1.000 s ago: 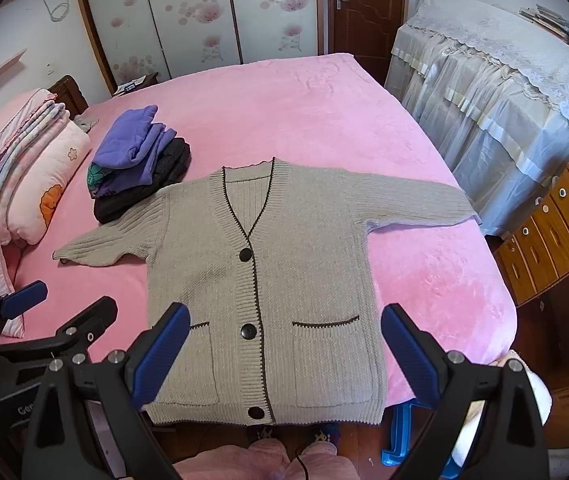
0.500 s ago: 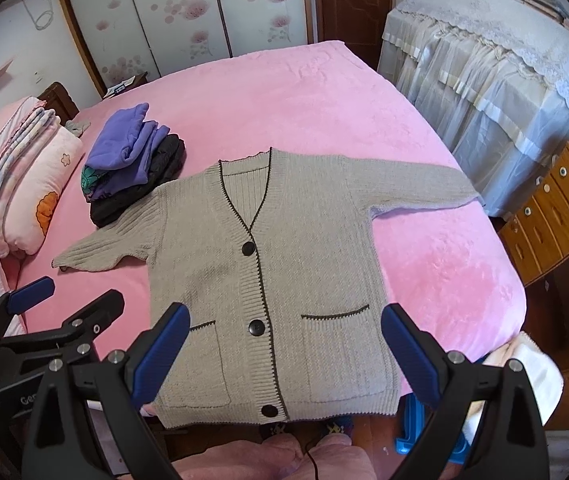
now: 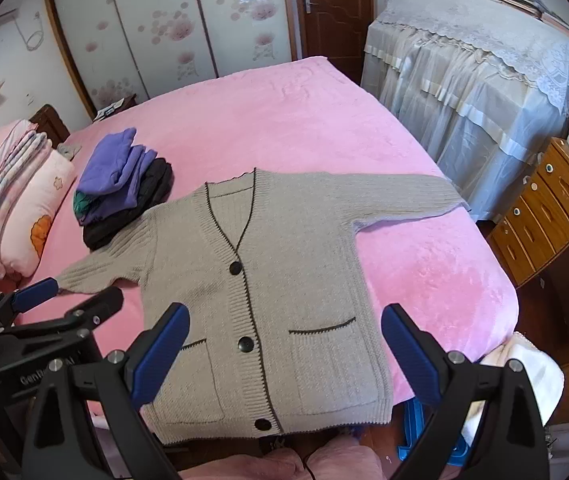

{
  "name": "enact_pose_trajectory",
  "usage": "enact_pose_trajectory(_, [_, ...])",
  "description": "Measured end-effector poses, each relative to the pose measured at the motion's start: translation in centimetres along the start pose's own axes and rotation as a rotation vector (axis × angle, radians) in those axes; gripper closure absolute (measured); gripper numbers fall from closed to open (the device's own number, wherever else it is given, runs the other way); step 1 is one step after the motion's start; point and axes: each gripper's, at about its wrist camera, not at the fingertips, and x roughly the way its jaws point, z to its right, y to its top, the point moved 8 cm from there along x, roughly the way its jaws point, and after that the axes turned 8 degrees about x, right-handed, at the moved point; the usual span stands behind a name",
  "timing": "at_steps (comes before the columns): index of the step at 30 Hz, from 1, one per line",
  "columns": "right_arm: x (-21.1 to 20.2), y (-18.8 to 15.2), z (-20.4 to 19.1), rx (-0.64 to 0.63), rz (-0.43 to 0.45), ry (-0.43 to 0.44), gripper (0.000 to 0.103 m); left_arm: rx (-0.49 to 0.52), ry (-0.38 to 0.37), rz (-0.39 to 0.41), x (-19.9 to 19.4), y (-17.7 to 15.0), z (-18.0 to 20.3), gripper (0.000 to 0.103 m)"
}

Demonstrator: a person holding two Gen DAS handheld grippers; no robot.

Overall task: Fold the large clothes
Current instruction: 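Grasp the cuff of the grey cardigan sleeve with the right gripper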

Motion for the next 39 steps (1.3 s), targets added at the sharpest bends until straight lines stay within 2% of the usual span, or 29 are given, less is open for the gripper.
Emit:
enact_pose_trajectory(8, [0.1, 3.0, 2.9, 0.026, 0.061, 0.044, 0.006, 0.012, 0.036, 0.042, 0.2, 2.9, 2.2, 0.006])
enact_pose_trajectory(11, [0.7, 5.0, 4.3, 0.014, 0.090, 0.074, 0.006, 0.032, 0.040, 0.056, 0.6, 4.7, 4.3, 0.006])
enact_pose_trajectory(16, [2.8, 8.3, 7.0, 0.003, 0.065, 0.116, 0.006, 0.097, 0.034, 0.085, 1.4, 8.5, 8.8, 0.006])
enact_pose_trajectory(20, [5.4, 11.6, 10.9, 0.030, 0.031, 0.155, 0.006, 0.075, -0.051, 0.082, 3.3, 12.3, 13.1, 0.006])
enact_pose_trajectory(25, [10.1, 14.6, 17.2, 0.083, 0.000, 0.121, 0.006, 0.013, -0.192, 0.006, 9.1, 16.5, 19.4, 0.006])
enact_pose_trajectory(28, [13.5, 16.3, 21.4, 0.111, -0.012, 0.096, 0.009, 0.008, -0.180, 0.010, 12.5, 18.5, 22.5, 0.006])
enact_pose_trajectory(32, [19.1, 17.6, 27.6, 0.223, -0.082, 0.095, 0.032, 0.028, -0.166, 0.006, 17.8, 21.2, 26.7, 0.006])
enact_pose_trajectory(34, [22.4, 18.1, 31.0, 0.290, -0.113, 0.096, 0.036, 0.047, -0.156, 0.022, 20.2, 22.6, 28.7, 0.006])
enact_pose_trajectory(39, [29.2, 18.1, 37.1, 0.376, -0.163, 0.066, 0.039, 0.077, -0.089, 0.014, 25.7, 24.3, 31.4, 0.006])
